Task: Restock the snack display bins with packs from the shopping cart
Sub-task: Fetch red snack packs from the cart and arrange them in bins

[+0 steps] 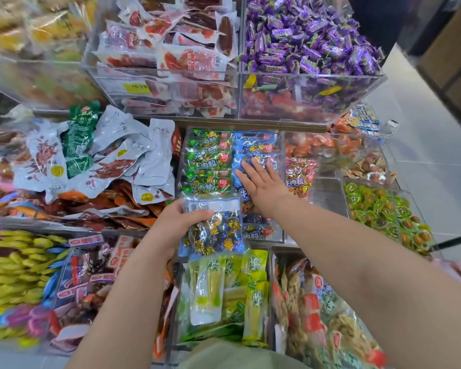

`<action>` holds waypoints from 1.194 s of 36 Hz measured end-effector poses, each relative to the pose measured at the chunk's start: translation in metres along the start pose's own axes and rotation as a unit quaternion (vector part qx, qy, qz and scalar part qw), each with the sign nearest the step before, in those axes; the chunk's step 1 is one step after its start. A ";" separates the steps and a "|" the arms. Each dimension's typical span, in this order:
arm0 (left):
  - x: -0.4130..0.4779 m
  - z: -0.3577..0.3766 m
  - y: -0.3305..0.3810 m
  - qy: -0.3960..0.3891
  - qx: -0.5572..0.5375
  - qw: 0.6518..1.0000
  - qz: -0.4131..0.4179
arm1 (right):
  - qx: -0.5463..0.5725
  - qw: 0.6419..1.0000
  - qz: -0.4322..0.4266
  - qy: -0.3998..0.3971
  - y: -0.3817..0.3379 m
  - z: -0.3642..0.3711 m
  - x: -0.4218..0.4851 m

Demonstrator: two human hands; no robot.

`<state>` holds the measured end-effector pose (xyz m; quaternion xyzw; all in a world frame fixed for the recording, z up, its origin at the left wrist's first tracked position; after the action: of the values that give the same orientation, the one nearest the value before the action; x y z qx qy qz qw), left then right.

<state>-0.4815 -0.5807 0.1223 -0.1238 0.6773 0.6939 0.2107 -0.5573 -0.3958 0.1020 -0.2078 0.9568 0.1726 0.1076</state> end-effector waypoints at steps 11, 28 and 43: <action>-0.009 0.010 -0.006 0.019 -0.099 0.994 -0.039 | 0.387 0.904 -0.035 0.177 0.008 -0.052 -0.083; -0.012 0.026 -0.024 0.028 -0.026 0.995 -0.087 | 0.433 0.857 -0.037 0.277 0.024 -0.090 -0.156; -0.019 -0.001 -0.019 0.074 0.116 0.990 -0.011 | 0.287 0.953 0.093 0.003 0.044 -0.042 -0.059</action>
<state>-0.4562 -0.5846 0.1139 -0.1569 0.7656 0.5970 0.1809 -0.5296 -0.3526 0.1690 -0.0783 0.9815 -0.1002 0.1432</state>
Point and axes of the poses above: each hand's wrist, its own x-axis towards the middle knuckle, its own z-axis out of the palm, y = z × x, the point moved 9 cm from there along x, towards the middle knuckle, and after that the axes turned 3 degrees about -x, right-handed, at the moved point
